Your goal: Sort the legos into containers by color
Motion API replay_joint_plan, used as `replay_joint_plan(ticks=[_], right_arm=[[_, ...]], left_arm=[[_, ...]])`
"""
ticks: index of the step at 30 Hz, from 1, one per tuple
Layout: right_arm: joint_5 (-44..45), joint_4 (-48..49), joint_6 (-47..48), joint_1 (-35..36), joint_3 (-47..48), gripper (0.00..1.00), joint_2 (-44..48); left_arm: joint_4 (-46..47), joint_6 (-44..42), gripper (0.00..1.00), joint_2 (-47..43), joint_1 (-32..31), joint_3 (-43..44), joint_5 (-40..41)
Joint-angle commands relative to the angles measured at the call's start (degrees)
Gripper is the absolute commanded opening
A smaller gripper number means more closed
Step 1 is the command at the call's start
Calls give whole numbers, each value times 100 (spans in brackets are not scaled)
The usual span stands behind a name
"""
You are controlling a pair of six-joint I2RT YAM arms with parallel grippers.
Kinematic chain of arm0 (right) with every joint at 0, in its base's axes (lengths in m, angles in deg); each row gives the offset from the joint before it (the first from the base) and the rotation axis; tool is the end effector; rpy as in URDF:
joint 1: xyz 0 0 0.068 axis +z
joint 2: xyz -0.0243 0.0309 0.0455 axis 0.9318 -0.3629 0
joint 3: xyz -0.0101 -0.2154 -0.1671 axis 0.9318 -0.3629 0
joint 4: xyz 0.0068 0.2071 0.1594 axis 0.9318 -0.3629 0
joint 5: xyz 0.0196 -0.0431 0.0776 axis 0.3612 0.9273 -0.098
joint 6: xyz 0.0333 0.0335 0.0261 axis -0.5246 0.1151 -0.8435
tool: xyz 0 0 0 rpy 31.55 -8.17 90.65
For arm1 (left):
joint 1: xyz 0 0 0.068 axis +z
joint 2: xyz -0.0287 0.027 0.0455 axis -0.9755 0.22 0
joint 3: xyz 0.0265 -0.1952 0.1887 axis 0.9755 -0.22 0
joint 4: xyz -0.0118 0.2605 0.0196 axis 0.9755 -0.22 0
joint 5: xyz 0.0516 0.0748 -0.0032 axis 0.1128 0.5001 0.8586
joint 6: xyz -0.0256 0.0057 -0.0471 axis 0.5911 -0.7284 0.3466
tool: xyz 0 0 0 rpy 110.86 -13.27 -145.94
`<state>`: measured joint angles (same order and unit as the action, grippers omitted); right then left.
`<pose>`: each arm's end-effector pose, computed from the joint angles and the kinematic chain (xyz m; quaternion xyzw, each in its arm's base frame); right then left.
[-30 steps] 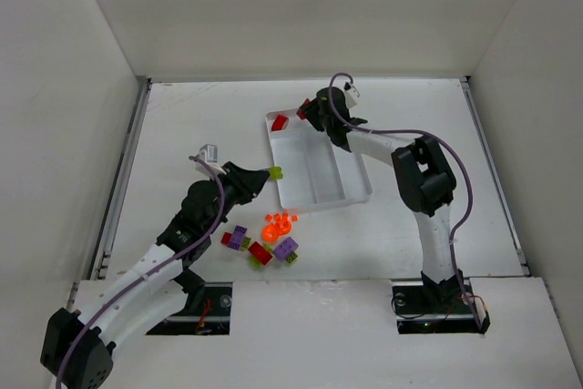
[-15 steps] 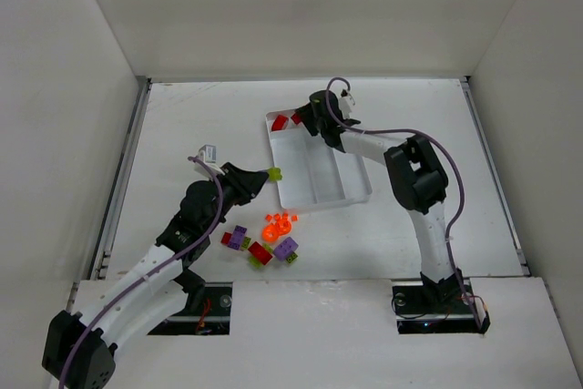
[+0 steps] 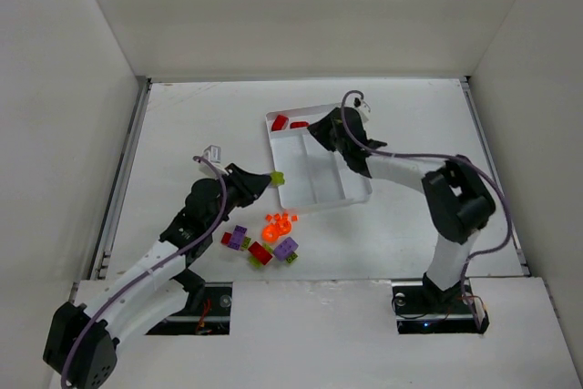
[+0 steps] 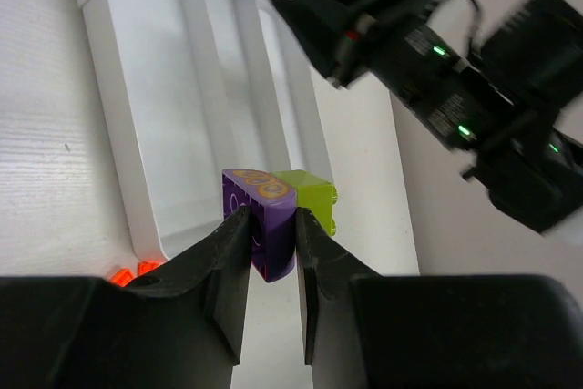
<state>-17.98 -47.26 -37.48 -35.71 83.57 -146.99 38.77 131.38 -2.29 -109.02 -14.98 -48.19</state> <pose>0.3633 0.2258 0.2134 0.2829 0.7968 0.3209 0.4268 0.1588 -0.0987 0.2494 -0.1187 0.7262 -0.4508 0.5053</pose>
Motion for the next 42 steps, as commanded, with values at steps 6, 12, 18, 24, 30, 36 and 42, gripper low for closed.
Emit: replay_joint_plan(ticks=[6,12,18,24,30,36,42], right_arm=[[-1721,1916,2272,859,-2700,45,2631],[-1855,1925,2387,1343,-3334,70,3275],[-1854,2311,2071,1422,-3642,72,3451],[-2109,2611,1790,1422,-3739,69,3302],[-2162,2787,1552,1422,-3836,61,3161],[-2162,2980,1411,1422,-3941,58,3064],[-2180,3033,1376,1422,-3941,45,3047]], left_arm=[[61,265,7,781,75,476,-857],[61,397,7,870,-66,520,-955],[61,529,7,712,-399,476,-718],[61,608,6,720,-646,467,-542],[78,635,6,668,-743,467,-297],[78,547,6,659,-804,581,-208],[148,547,6,764,-840,573,-208]])
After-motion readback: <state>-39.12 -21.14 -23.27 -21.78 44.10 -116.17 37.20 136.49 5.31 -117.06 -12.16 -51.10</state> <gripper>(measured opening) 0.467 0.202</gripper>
